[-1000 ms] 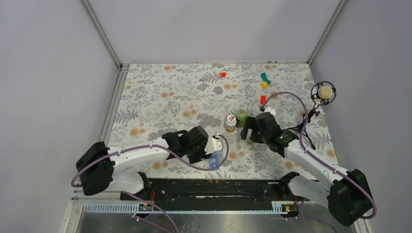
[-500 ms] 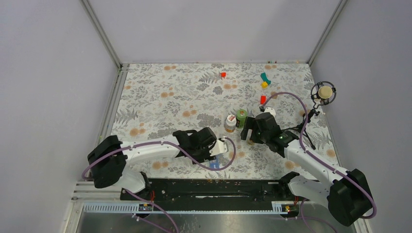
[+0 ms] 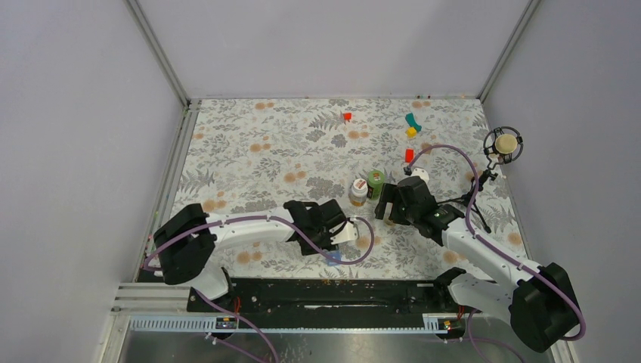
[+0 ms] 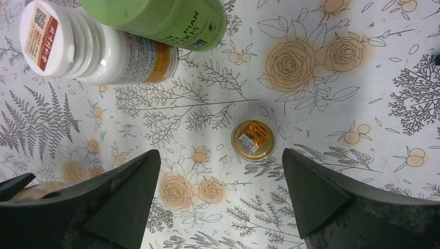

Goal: Sort the pills into containers
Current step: Pour the pill into the pill container.

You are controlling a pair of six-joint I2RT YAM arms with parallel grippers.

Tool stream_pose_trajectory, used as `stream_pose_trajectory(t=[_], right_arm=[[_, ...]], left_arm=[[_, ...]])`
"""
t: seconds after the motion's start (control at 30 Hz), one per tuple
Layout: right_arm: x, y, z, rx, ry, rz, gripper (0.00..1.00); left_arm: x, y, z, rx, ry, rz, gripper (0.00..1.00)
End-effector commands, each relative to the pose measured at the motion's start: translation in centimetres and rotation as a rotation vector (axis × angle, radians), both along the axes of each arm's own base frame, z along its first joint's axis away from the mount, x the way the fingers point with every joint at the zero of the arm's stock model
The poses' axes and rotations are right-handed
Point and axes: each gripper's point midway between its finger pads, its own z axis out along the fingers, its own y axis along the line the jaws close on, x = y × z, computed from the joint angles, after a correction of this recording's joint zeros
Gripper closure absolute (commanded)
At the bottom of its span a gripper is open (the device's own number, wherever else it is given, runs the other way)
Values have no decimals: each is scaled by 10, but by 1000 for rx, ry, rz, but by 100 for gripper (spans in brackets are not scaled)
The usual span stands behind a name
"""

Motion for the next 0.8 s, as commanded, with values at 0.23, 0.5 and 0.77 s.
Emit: stream_pose_trajectory(t=[0.23,0.5,0.77], right_arm=[[-2,-6,-4,-22,10,-20,4],[-2,-7,-5,-26,9,-20,5],[-2,-8,-7,-33,16,-20,4]], left_arm=[[10,-10,16,31,-47,-6,100],[9,-9,17,70,-44,2,100],[10,-12,18,96,-54,3,100]])
